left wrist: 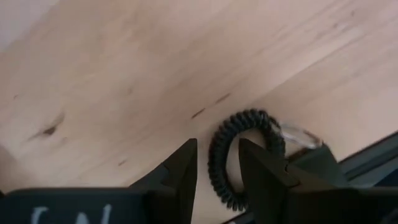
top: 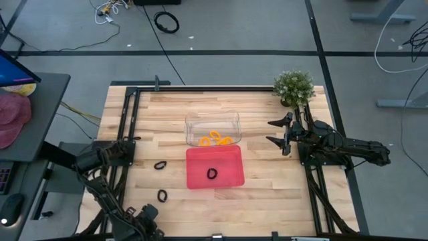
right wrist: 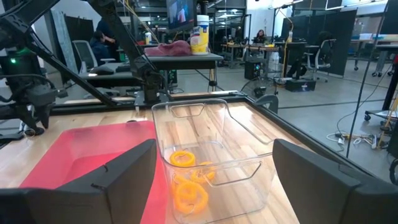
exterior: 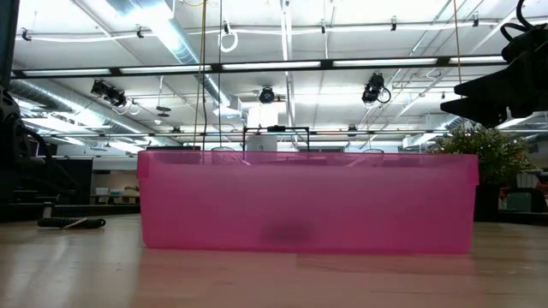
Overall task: Sort spring keychains
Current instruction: Put the black spring keychain into the red bin
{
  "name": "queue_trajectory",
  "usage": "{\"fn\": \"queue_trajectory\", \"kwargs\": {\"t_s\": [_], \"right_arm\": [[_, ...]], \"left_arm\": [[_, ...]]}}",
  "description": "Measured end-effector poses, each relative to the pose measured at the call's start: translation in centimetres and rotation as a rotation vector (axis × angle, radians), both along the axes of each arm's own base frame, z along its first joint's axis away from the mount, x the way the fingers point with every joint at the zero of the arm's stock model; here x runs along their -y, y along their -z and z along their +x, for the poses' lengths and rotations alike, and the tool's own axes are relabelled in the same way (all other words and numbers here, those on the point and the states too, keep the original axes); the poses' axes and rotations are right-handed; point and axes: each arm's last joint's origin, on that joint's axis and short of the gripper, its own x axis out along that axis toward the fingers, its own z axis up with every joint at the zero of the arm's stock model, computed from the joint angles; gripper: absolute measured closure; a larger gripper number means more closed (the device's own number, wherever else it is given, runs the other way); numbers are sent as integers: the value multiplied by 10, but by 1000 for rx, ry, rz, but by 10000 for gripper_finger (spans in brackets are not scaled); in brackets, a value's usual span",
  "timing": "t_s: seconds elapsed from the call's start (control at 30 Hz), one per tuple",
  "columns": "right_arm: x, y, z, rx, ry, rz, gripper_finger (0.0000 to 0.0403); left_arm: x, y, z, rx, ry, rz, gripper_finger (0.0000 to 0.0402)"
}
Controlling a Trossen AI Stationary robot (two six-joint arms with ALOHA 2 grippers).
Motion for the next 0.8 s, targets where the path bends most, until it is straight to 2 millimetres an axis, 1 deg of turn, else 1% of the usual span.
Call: {"fn": "queue_trajectory", "kwargs": {"t_s": [0.27,0.33,0.57,0.8], "right_arm": [[0,0,0,-1,0,0,78],[0,0,0,0,0,0,78],[0,0,0,0,0,0,78],[0,0,0,0,0,0,78]], "left_arm": [[-6,1,11,24,10,18,280],[-6,1,12,24,7,19,280],[-5,13,16,-15,33,44,280],[-7,15,18,-24,26,41,281]]}}
